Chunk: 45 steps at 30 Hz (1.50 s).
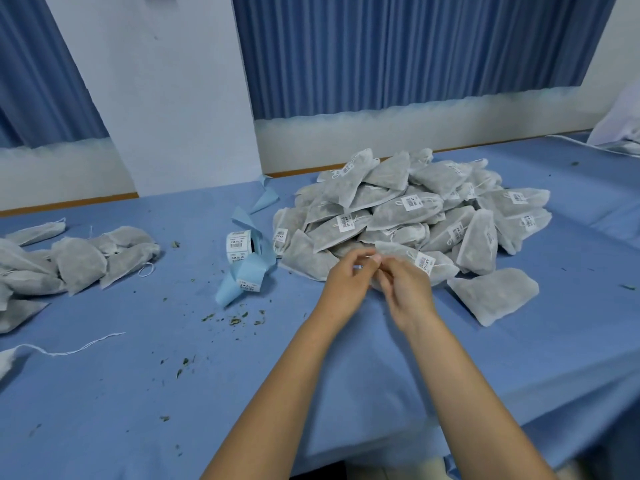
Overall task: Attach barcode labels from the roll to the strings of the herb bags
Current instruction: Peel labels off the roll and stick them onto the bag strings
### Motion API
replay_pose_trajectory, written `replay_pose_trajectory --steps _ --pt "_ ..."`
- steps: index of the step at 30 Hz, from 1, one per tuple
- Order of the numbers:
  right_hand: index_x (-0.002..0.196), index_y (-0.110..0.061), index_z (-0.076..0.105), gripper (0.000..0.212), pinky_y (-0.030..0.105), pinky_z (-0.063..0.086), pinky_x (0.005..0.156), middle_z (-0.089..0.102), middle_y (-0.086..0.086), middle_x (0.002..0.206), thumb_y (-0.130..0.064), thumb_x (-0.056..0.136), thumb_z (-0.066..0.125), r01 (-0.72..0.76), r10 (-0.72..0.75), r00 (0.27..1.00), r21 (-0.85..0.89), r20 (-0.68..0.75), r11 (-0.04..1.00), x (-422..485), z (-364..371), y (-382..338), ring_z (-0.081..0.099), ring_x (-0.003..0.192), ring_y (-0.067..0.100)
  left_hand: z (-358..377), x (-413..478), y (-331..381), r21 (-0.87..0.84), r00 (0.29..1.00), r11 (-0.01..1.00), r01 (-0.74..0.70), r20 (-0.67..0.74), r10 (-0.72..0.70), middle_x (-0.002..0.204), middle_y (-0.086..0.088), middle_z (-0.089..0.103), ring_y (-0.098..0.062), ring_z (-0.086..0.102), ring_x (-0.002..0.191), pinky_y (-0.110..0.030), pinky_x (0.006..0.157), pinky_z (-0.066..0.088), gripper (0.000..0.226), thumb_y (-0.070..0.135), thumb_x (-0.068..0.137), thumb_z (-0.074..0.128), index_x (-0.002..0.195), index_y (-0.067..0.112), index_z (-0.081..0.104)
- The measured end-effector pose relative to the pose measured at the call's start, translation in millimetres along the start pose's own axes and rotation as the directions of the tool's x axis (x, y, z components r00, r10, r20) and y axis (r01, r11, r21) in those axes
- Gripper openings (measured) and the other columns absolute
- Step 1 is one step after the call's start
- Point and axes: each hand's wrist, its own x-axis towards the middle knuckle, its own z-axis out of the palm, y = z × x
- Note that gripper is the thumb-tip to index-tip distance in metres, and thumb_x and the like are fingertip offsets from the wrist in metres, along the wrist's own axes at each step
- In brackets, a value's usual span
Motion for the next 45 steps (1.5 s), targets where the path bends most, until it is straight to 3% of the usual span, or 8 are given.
replay_pose_trajectory --steps 11,17,20,22,28,33,38,45 --pt "0.076 -0.006 0.065 0.027 0.021 0.050 0.062 0.068 0.010 0.072 0.011 0.086 0.047 0.068 0.022 0.955 -0.292 0.297 0.954 -45.6 103.7 94.7 0.063 0.066 0.015 -119.9 -34.1 -22.4 0.161 0.904 0.982 -0.097 -0.399 0.154 0.081 0.014 0.066 0.012 0.060 0.070 -0.005 0.067 0.044 0.015 0.005 0.094 0.057 0.094 0.014 0.069" --pt "0.085 -0.005 0.066 0.023 0.028 0.051 0.071 0.069 0.010 0.082 0.007 0.087 0.046 0.259 0.137 0.837 -0.604 0.530 0.754 -75.3 175.3 183.1 0.063 0.072 0.016 -222.2 -81.4 -49.3 0.335 0.690 0.935 0.112 -0.704 0.170 0.091 0.000 0.068 -0.009 0.064 0.088 -0.022 0.077 0.046 0.017 0.003 0.092 0.054 0.096 0.012 0.068" --pt "0.079 -0.007 0.060 0.024 0.026 0.051 0.060 0.062 0.008 0.069 0.008 0.088 0.043 0.231 0.296 0.768 -0.677 0.568 0.699 -86.3 192.3 215.2 0.057 0.057 0.016 -274.9 -104.7 -60.1 0.450 0.401 0.765 0.461 -0.875 0.273 0.119 -0.014 0.060 -0.031 0.050 0.118 -0.038 0.100 0.036 0.033 -0.004 0.085 0.054 0.115 0.007 0.063" --pt "0.073 -0.011 0.057 0.027 0.033 0.052 0.063 0.061 0.005 0.064 0.007 0.088 0.043 0.254 0.297 0.764 -0.691 0.572 0.677 -89.0 195.5 227.8 0.055 0.056 0.020 -309.0 -120.3 -64.3 0.402 0.306 0.657 0.638 -0.915 0.263 0.132 -0.018 0.051 -0.036 0.040 0.129 -0.041 0.107 0.029 0.040 -0.007 0.083 0.056 0.121 0.003 0.058" --pt "0.074 -0.009 0.061 0.023 0.035 0.053 0.066 0.064 0.004 0.064 0.004 0.088 0.048 0.281 0.304 0.758 -0.710 0.577 0.646 -84.6 195.5 229.0 0.055 0.057 0.017 -364.6 -141.8 -91.5 0.455 0.485 0.289 0.842 -0.873 -0.039 0.120 -0.018 0.058 -0.033 0.053 0.110 -0.034 0.089 0.037 0.020 0.004 0.097 0.044 0.111 0.001 0.058" --pt "0.091 -0.019 0.062 0.021 0.029 0.055 0.058 0.064 0.008 0.073 0.000 0.089 0.052 0.371 0.259 0.702 -0.651 0.664 0.663 -85.6 194.3 214.2 0.064 0.060 0.014 -349.4 -120.1 -89.7 0.557 0.673 0.627 0.544 -0.736 0.071 0.089 -0.029 0.064 -0.040 0.057 0.090 -0.046 0.078 0.038 0.014 -0.001 0.088 0.057 0.081 -0.010 0.066" --pt "0.125 -0.019 0.051 0.040 0.030 0.054 0.061 0.060 -0.004 0.105 -0.005 0.088 0.059 0.592 0.163 0.636 -0.613 0.754 0.523 -63.4 195.1 182.5 0.068 0.065 0.019 -291.0 -87.7 -70.1 0.654 0.808 0.754 0.053 -0.472 0.352 0.088 -0.007 0.066 -0.020 0.054 0.089 -0.027 0.081 0.039 0.007 0.003 0.088 0.064 0.085 0.004 0.070" --pt "0.087 -0.014 0.066 0.007 0.015 0.043 0.060 0.060 -0.008 0.058 -0.008 0.088 0.064 0.738 -0.016 0.614 -0.567 0.789 0.365 -23.4 166.4 146.3 0.053 0.052 0.003 -250.3 -50.2 -67.1 0.242 0.847 0.964 -0.115 -0.483 0.222 0.070 0.007 0.069 -0.002 0.061 0.067 -0.013 0.066 0.044 0.011 0.007 0.086 0.068 0.078 0.013 0.070"
